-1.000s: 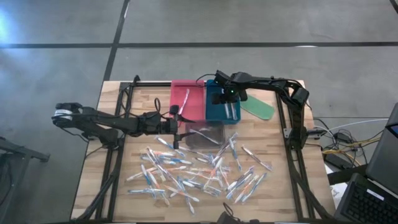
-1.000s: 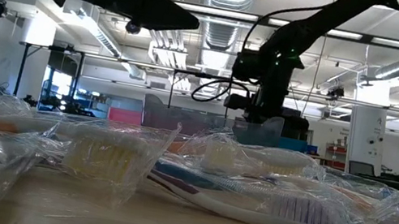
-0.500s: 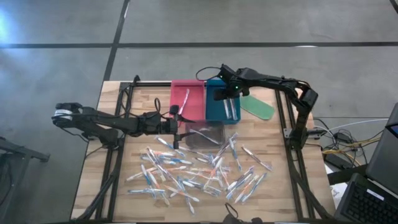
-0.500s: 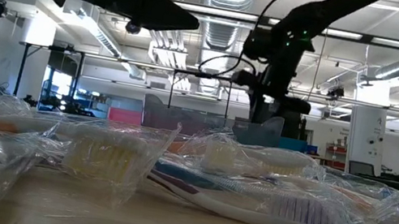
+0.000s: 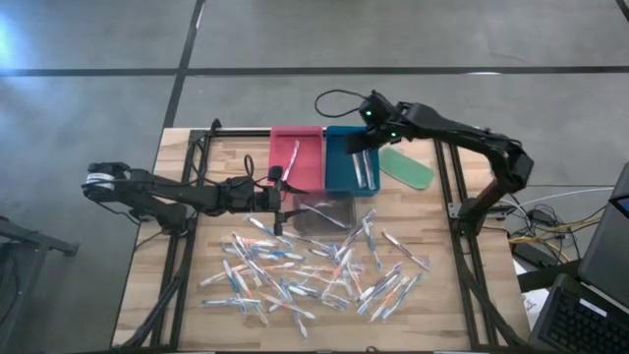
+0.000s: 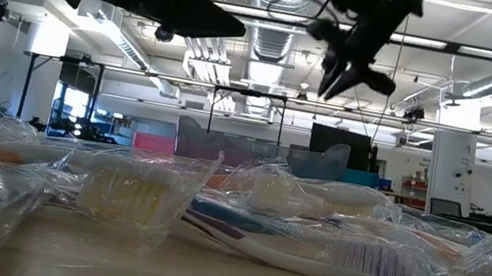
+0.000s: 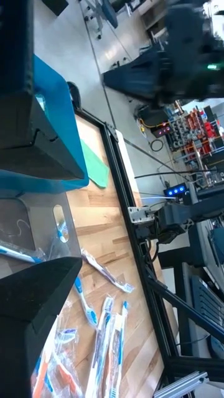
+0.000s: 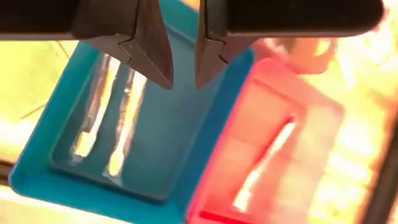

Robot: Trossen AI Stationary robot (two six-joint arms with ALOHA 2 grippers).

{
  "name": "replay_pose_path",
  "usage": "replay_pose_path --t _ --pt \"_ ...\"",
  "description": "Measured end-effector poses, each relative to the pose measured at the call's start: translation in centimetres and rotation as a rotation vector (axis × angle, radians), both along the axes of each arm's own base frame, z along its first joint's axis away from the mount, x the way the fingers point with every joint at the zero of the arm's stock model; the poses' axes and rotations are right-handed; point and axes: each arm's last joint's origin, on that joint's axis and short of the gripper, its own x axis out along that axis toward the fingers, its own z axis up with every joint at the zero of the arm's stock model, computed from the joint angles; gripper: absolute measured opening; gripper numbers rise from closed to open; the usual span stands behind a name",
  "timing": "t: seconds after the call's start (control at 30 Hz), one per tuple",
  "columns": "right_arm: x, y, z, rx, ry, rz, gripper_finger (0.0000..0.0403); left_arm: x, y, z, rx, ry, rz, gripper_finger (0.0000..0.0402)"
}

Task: Pick & Place Toothbrushes
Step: Put the blue toothbrush into the transparent gray bin

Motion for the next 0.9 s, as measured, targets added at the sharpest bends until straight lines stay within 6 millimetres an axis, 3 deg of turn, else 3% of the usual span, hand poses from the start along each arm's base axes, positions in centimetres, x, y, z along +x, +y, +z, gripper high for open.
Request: replay_pose_path --t 0.23,0.47,0.67,0.9 --pt "-1.8 3.7 4.2 -0.089 -0.115 0.092 0.0036 0.0 0.0 0.0 0.000 0.003 0.000 0.0218" --pt "-3.0 7.9 6.9 -0.133 -0.208 0.226 0.0021 0.0 0.0 0.0 0.000 0.004 0.000 0.0218" --pt "-3.4 11.8 7.6 -0.166 -0.210 0.340 0.0011 0.0 0.0 -0.1 0.000 0.008 0.000 0.0218" --pt "-4.1 16.0 7.0 -0.189 -0.086 0.462 0.0013 0.0 0.0 -0.2 -0.012 0.017 0.002 0.0218"
